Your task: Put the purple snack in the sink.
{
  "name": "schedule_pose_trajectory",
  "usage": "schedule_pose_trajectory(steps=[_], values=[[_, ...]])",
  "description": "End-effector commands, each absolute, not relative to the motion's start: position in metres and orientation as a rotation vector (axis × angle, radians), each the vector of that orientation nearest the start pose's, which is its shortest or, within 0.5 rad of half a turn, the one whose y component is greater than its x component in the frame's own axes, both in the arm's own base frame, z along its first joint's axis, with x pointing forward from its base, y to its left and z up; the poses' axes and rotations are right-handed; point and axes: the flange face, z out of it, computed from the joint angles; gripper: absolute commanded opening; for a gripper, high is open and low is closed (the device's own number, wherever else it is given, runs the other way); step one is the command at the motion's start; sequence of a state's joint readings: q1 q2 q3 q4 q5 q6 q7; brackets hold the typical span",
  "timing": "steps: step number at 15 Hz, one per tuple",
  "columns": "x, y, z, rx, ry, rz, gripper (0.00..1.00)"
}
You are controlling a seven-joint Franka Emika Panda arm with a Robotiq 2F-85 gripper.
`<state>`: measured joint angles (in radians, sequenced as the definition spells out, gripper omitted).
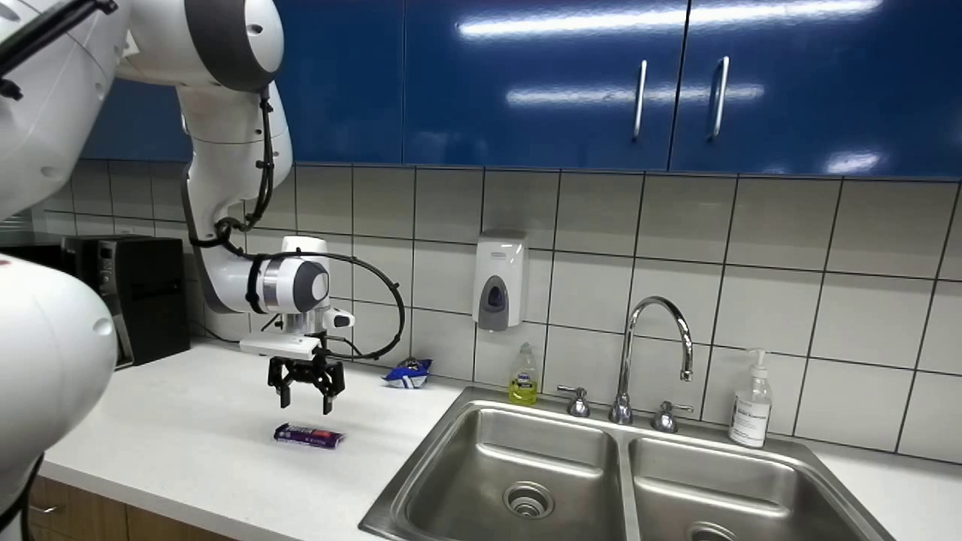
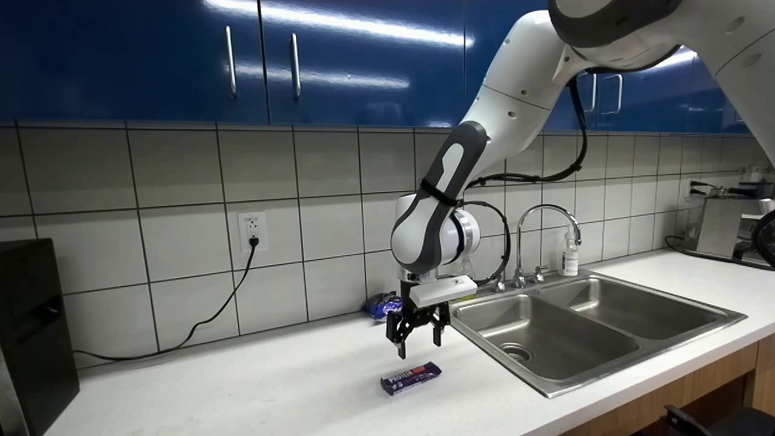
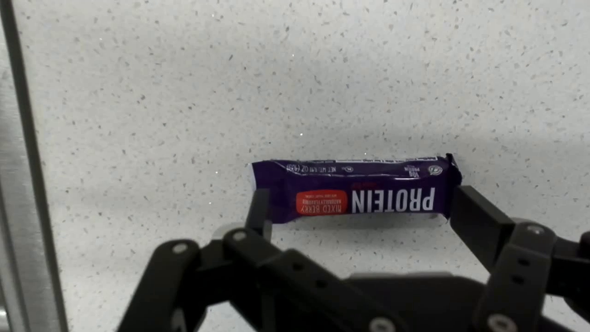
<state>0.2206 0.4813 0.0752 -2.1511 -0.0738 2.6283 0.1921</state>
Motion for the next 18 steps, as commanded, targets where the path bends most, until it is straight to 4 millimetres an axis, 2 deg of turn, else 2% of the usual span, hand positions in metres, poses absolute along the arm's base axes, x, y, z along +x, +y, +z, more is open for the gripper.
schedule_pose_trajectory(steps=[1,12,18], values=[[0.5412,0.1674,0.1734,-3.133,-0.251,0.003,1.00],[0.5414,0.1680,0.1733,-3.134,-0.264,0.003,1.00],[0.5437,0.1689,0.1644,-3.120,-0.489,0.069,1.00]])
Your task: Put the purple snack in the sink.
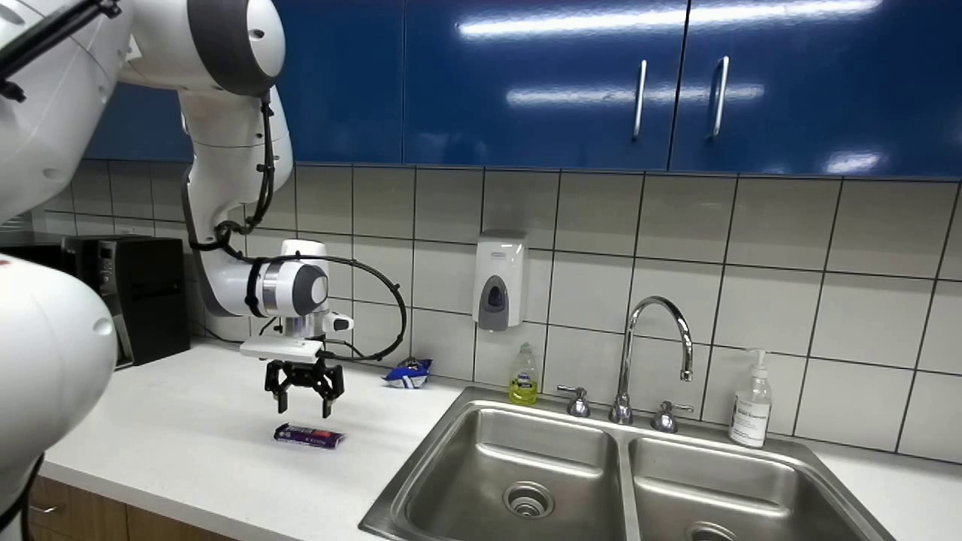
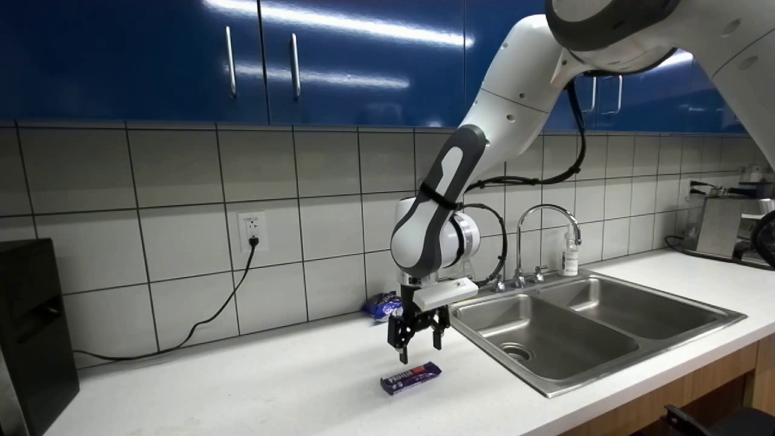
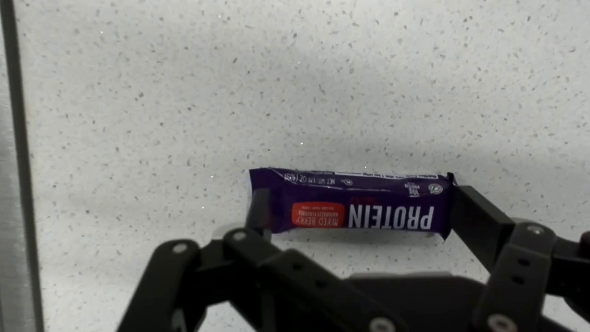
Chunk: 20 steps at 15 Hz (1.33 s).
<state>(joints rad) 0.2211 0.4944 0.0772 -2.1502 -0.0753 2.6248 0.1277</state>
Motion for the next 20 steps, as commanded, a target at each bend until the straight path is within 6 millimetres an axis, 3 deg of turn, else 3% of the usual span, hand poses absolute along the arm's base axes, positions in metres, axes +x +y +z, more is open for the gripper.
schedule_pose_trajectory(steps=[1,11,20], values=[[0.544,0.168,0.163,-3.117,-0.535,0.077,1.00],[0.564,0.175,0.156,-3.041,-1.097,0.139,1.00],[0.556,0.194,0.147,-2.774,-1.634,0.235,1.00]])
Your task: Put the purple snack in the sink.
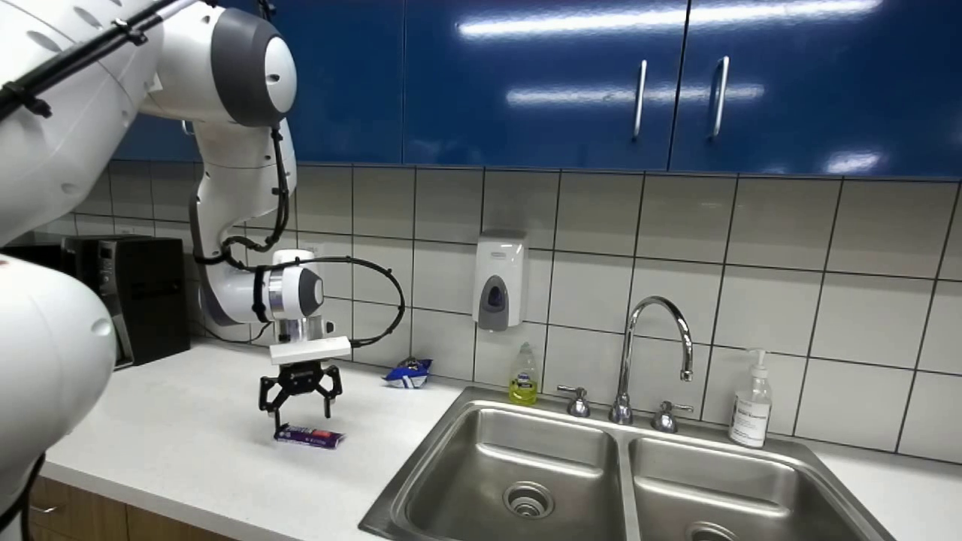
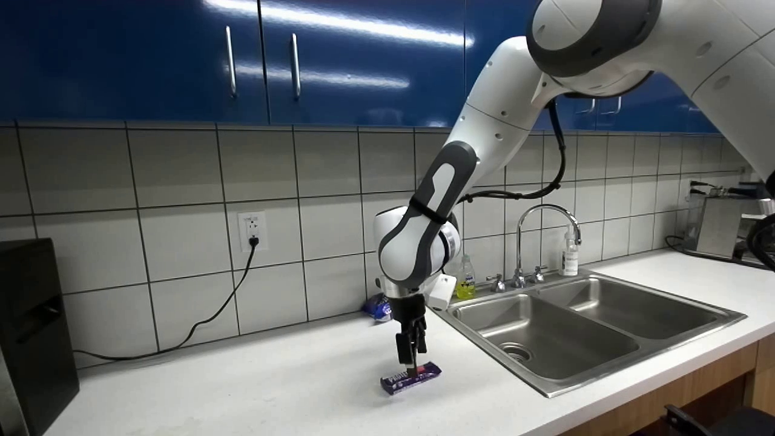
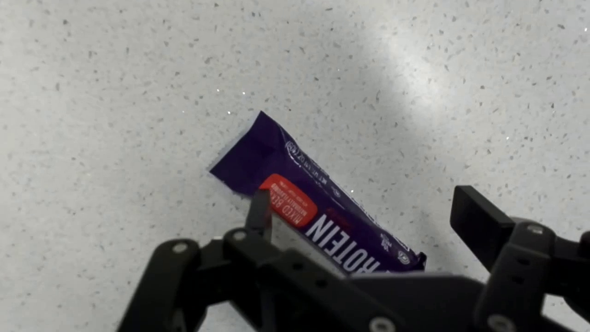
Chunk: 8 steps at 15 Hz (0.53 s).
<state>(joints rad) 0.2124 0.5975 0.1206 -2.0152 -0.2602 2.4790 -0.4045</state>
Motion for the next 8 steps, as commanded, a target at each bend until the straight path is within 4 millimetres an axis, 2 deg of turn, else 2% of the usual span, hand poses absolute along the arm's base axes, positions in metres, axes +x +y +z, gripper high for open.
schedule_pose_trajectory(steps=[1,4,8], values=[[0.5553,0.1940,0.1476,-2.739,-1.703,0.241,1.00],[0.5553,0.1933,0.1473,-2.637,-1.872,0.261,1.00],[0.5549,0.1918,0.1445,-2.503,-2.009,0.277,1.00]])
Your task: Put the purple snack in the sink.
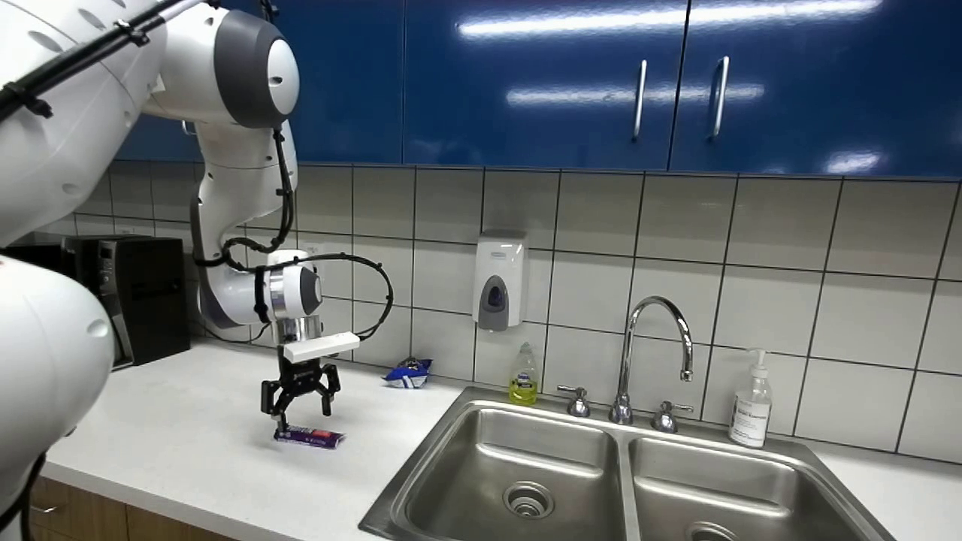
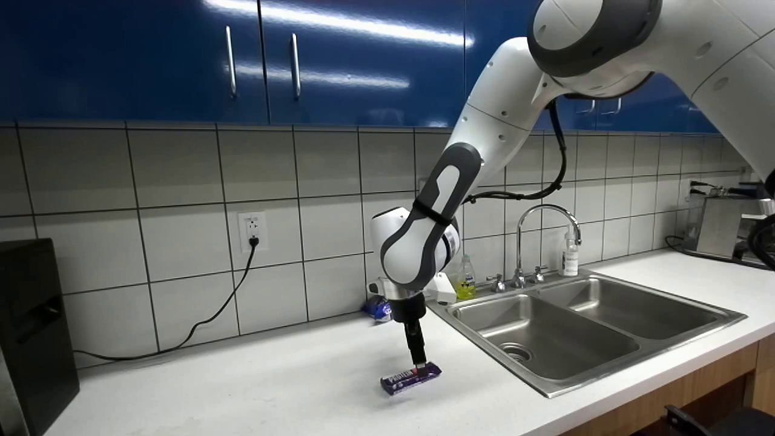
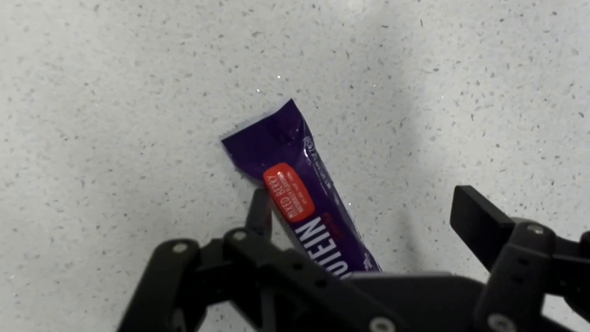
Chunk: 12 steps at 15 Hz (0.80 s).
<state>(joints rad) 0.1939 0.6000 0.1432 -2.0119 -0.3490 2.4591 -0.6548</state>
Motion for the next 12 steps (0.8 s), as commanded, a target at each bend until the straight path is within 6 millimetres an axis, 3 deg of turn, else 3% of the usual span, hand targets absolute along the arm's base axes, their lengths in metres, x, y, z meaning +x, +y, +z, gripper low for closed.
schedule_pose_trajectory(steps=[1,10,12], values=[[0.5550,0.1916,0.1440,-2.475,-2.030,0.281,1.00],[0.5590,0.1914,0.1449,-2.246,-2.204,0.275,1.00],[0.5530,0.1917,0.1413,-2.307,-2.187,0.262,1.00]])
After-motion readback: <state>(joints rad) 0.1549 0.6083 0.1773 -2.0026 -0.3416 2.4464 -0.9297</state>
